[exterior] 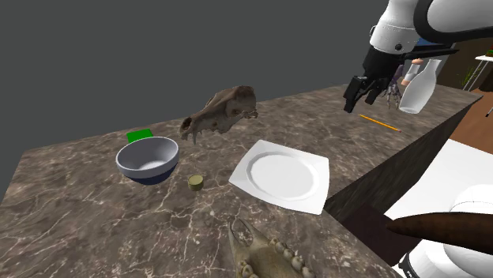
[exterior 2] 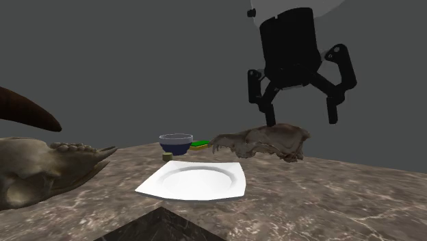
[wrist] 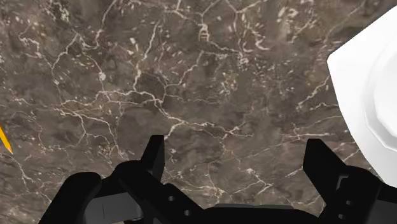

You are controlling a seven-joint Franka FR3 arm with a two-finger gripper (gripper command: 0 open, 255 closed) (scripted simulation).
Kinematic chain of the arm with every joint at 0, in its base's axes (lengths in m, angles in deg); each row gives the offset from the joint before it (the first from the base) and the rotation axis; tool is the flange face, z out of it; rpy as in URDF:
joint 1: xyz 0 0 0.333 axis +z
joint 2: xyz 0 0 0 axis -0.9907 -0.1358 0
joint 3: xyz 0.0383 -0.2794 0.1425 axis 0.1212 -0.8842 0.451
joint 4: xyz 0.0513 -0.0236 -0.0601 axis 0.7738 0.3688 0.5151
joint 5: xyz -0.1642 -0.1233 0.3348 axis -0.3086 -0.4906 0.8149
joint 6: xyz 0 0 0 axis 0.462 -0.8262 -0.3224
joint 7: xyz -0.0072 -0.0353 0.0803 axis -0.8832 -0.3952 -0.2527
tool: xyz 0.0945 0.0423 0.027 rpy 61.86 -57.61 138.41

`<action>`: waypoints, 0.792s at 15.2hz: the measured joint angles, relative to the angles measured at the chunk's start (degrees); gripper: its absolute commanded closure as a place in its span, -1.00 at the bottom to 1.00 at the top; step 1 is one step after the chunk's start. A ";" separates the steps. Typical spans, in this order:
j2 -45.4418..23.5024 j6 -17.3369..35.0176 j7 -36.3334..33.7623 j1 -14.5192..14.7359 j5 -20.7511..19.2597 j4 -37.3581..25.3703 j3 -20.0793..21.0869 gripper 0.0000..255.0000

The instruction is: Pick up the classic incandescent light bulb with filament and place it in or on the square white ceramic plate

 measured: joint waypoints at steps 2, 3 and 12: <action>-0.51 -0.15 -0.65 0.15 0.42 -0.26 0.54 -1.00; -1.30 -0.26 -1.46 0.30 0.93 -0.57 1.14 -1.00; -14.38 -1.11 -13.78 2.53 7.63 -8.04 10.43 -1.00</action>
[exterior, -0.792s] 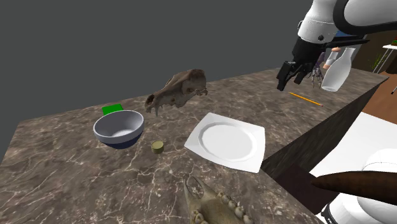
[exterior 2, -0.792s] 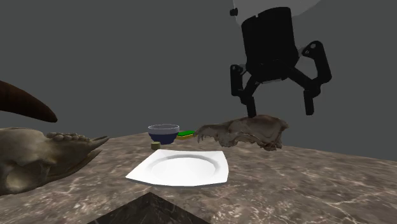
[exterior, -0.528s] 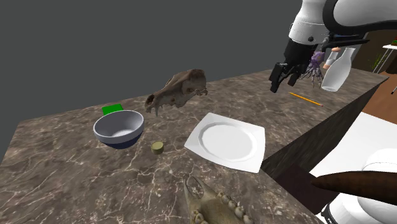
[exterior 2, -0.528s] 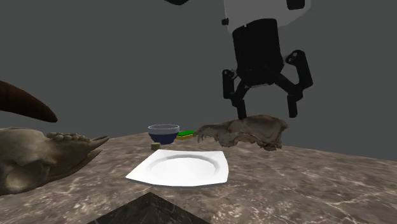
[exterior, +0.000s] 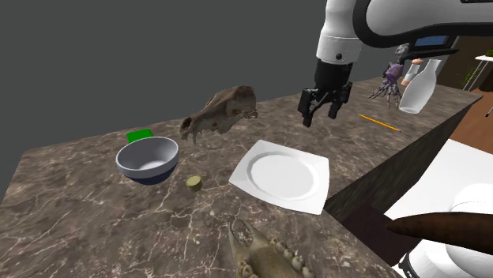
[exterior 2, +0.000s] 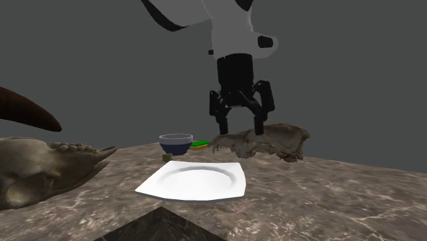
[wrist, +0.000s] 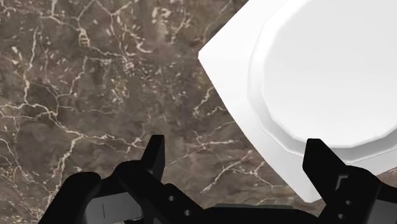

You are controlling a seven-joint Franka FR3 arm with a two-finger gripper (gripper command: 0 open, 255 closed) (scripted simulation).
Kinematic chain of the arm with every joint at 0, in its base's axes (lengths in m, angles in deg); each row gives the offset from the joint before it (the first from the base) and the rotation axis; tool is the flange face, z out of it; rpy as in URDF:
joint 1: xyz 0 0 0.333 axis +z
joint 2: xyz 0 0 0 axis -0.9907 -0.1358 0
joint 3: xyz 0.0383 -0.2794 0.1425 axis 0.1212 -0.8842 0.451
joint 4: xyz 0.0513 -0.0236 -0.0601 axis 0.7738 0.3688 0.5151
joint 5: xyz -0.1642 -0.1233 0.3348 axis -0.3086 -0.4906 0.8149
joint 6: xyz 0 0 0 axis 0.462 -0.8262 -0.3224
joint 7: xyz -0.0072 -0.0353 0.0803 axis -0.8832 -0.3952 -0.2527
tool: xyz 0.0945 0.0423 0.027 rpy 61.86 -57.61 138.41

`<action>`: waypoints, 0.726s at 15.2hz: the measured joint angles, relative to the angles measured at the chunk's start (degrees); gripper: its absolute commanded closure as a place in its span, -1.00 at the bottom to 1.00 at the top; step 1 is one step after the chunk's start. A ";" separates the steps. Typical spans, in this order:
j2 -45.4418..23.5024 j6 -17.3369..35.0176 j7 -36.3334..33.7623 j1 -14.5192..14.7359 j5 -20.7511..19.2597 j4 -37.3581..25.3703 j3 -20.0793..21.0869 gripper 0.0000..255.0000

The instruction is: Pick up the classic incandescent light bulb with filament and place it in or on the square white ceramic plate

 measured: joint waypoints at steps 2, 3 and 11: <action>-2.93 0.09 -2.66 0.44 1.20 -1.54 1.86 -1.00; -4.85 0.00 -3.88 0.54 1.63 -2.95 2.68 -1.00; -21.55 -0.65 -15.09 2.23 3.65 -15.66 9.60 -1.00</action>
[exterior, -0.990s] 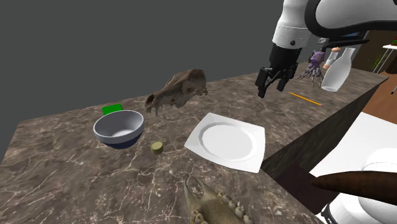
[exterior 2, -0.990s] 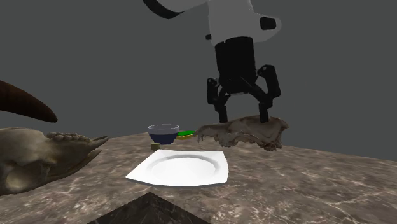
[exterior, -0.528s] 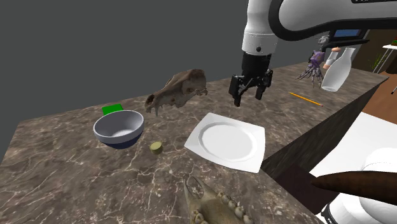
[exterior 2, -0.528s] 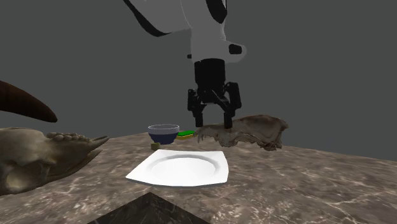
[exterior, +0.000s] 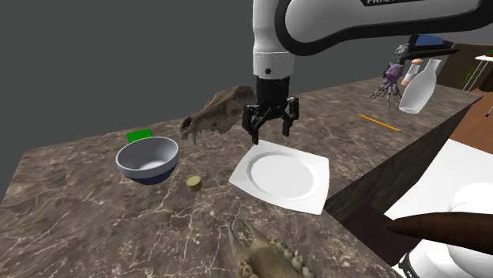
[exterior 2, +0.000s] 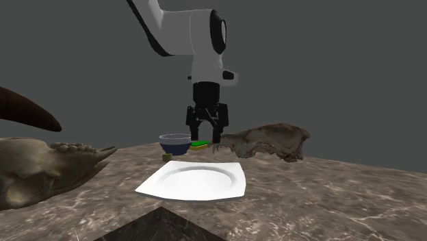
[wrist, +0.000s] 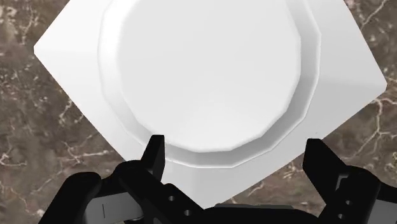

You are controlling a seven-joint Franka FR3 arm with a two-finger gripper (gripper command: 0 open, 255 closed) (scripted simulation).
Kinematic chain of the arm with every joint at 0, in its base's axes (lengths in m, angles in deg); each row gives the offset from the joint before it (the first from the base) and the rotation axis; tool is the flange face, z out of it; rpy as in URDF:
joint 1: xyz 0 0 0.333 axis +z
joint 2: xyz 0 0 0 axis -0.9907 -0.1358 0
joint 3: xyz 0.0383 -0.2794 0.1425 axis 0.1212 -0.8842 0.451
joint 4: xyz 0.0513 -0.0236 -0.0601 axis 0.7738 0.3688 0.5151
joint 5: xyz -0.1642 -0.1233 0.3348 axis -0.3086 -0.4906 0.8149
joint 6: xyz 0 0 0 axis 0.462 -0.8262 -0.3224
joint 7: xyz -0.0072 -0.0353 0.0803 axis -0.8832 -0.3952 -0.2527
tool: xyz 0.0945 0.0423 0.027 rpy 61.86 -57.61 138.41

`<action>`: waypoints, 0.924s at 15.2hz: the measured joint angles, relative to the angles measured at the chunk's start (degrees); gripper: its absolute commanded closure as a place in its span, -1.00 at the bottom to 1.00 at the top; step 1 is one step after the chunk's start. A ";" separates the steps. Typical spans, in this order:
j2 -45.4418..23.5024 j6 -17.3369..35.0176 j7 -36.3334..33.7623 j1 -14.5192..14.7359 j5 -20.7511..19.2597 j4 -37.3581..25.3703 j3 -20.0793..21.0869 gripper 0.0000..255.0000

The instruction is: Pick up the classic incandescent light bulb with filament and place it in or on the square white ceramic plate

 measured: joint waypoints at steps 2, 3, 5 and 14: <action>-3.74 -0.22 -2.83 0.77 0.23 -2.88 1.44 -1.00; -5.64 -0.54 -3.89 1.03 0.22 -4.57 1.90 -1.00; -10.08 -1.10 -6.50 1.89 -0.06 -8.51 3.02 -1.00; -34.42 -6.92 -18.70 9.90 -3.48 -34.43 5.94 -1.00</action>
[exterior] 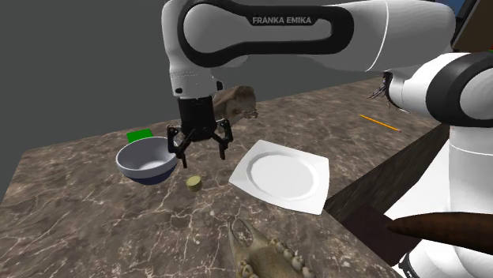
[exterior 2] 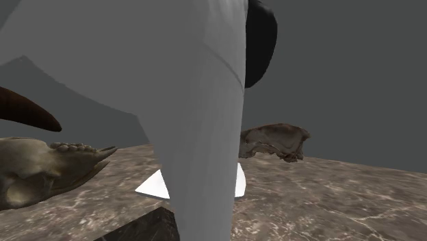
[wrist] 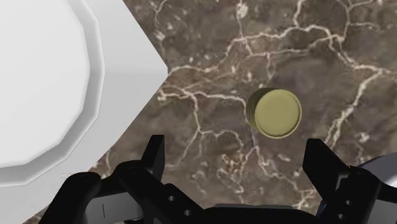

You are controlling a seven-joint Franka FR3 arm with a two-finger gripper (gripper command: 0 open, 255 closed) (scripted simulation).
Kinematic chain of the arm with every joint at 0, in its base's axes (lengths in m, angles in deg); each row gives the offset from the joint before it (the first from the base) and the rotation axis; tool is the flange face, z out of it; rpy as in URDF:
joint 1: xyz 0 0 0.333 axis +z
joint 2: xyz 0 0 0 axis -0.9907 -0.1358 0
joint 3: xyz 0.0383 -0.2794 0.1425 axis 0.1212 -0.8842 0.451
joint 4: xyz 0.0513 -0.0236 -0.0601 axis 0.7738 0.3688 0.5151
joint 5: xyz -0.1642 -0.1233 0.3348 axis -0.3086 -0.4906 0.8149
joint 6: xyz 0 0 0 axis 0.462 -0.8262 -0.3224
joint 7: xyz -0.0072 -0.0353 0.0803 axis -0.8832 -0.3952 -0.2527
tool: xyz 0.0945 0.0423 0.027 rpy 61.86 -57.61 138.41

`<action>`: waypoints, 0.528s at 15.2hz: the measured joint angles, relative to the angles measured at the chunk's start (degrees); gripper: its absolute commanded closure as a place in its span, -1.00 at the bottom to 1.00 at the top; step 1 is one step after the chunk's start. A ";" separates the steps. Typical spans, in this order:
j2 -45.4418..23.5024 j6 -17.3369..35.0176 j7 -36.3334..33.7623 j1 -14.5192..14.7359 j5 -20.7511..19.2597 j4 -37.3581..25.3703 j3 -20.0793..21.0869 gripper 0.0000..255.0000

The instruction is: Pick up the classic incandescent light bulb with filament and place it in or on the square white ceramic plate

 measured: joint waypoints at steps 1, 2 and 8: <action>-3.29 -1.38 -1.32 1.52 -0.54 -4.38 0.04 -1.00; -4.64 -2.04 -2.00 2.21 -0.62 -6.37 0.08 -1.00; -3.07 1.12 -2.50 2.53 0.05 -2.83 0.48 -1.00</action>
